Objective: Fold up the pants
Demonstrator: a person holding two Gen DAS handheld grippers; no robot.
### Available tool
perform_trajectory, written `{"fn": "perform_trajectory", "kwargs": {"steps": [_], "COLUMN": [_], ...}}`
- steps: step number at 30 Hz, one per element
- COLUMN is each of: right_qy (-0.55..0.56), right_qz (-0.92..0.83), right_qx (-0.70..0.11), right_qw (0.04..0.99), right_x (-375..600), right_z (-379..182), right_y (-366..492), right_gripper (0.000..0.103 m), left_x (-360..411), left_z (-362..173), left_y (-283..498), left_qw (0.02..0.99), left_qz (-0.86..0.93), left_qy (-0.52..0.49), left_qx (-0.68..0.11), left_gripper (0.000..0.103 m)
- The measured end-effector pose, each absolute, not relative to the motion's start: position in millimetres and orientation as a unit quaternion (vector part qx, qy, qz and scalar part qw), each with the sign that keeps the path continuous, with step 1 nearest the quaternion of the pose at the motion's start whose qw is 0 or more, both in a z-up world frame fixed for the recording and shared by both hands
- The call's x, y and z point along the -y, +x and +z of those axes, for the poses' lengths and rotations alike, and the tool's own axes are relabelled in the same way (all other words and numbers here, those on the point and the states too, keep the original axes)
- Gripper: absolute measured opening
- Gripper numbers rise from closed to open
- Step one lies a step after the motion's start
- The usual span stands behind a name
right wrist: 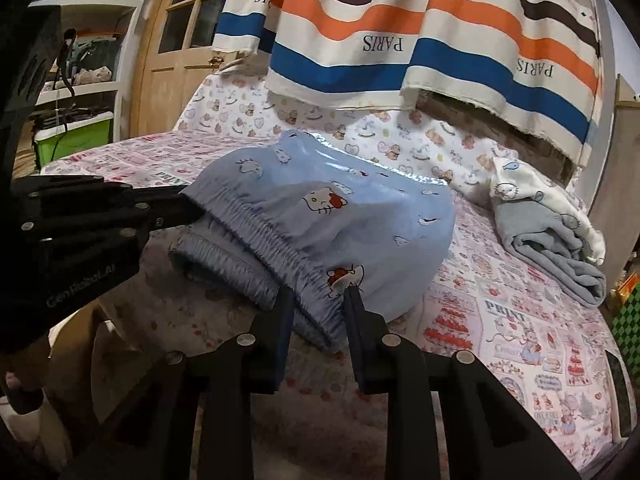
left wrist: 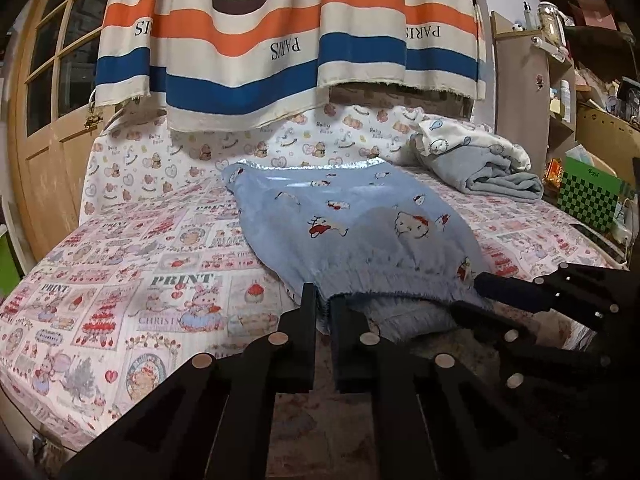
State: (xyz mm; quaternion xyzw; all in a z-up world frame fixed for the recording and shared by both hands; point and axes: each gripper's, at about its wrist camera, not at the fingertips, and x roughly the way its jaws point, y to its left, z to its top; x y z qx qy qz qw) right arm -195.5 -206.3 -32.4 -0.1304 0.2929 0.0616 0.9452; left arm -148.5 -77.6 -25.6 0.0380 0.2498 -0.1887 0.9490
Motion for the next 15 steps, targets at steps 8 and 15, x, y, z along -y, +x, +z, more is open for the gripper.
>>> {"fn": "perform_trajectory", "kwargs": {"steps": [8,15], "right_qy": [-0.013,0.033], "right_qz": [0.149,0.089], "right_qx": [-0.284,-0.25], "right_qw": [0.947,0.964], "right_x": [236,252], "right_z": [-12,14], "right_y": [-205,-179], "right_gripper": [0.014,0.014], "left_x": [68,67], "left_z": [-11,38], "left_y": [-161,-158], "left_qw": [0.937,0.953], "left_qz": [-0.218,-0.235], "left_qy": [0.027,0.008], "left_qx": [-0.271,-0.191], "left_gripper": [0.006,0.008]}}
